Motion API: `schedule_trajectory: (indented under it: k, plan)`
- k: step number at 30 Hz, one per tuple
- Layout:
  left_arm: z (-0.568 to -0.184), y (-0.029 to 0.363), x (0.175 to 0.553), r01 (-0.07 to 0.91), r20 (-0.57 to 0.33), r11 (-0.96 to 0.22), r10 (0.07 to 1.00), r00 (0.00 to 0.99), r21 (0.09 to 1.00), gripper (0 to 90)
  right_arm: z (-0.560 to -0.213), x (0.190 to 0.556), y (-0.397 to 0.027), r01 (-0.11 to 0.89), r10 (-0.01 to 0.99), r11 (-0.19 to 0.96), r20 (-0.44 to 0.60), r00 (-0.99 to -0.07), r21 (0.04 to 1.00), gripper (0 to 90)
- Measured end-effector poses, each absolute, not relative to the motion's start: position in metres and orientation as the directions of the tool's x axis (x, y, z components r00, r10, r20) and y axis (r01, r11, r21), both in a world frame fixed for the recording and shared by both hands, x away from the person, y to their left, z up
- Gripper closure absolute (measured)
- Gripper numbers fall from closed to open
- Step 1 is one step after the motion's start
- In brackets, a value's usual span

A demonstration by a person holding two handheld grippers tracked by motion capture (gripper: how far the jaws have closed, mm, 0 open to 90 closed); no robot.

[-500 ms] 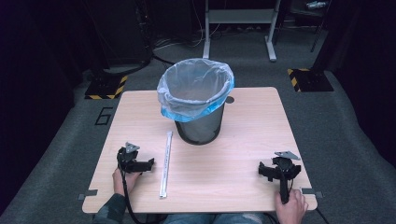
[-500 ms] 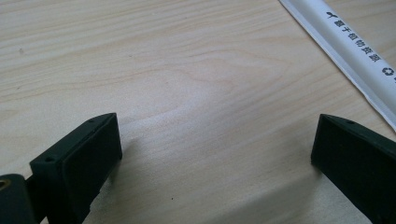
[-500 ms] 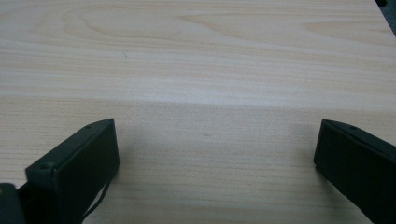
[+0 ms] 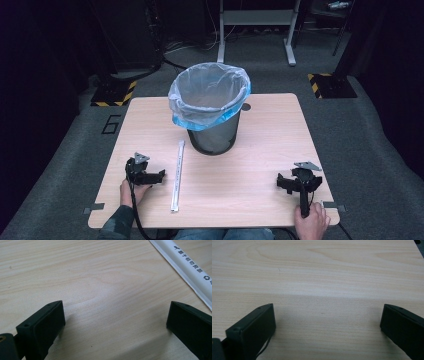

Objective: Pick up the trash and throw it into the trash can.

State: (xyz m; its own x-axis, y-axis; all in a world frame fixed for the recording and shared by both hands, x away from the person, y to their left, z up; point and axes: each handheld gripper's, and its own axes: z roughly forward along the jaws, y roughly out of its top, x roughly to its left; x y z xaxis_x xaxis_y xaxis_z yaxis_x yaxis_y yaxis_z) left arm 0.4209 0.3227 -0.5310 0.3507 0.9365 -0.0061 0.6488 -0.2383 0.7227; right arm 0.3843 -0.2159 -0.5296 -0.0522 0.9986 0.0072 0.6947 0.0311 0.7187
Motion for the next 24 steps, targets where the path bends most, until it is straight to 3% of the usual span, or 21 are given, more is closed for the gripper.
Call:
schedule_trajectory:
  k: [24]
  plan:
    - [-0.511, 0.311, 0.424, 0.662, -0.031, -0.213, 0.941, 0.337, 0.718, 2.4, -0.530, 0.385, -0.216, 0.695, 0.998, 0.032, 0.009, -0.055, 0.718, 0.0]
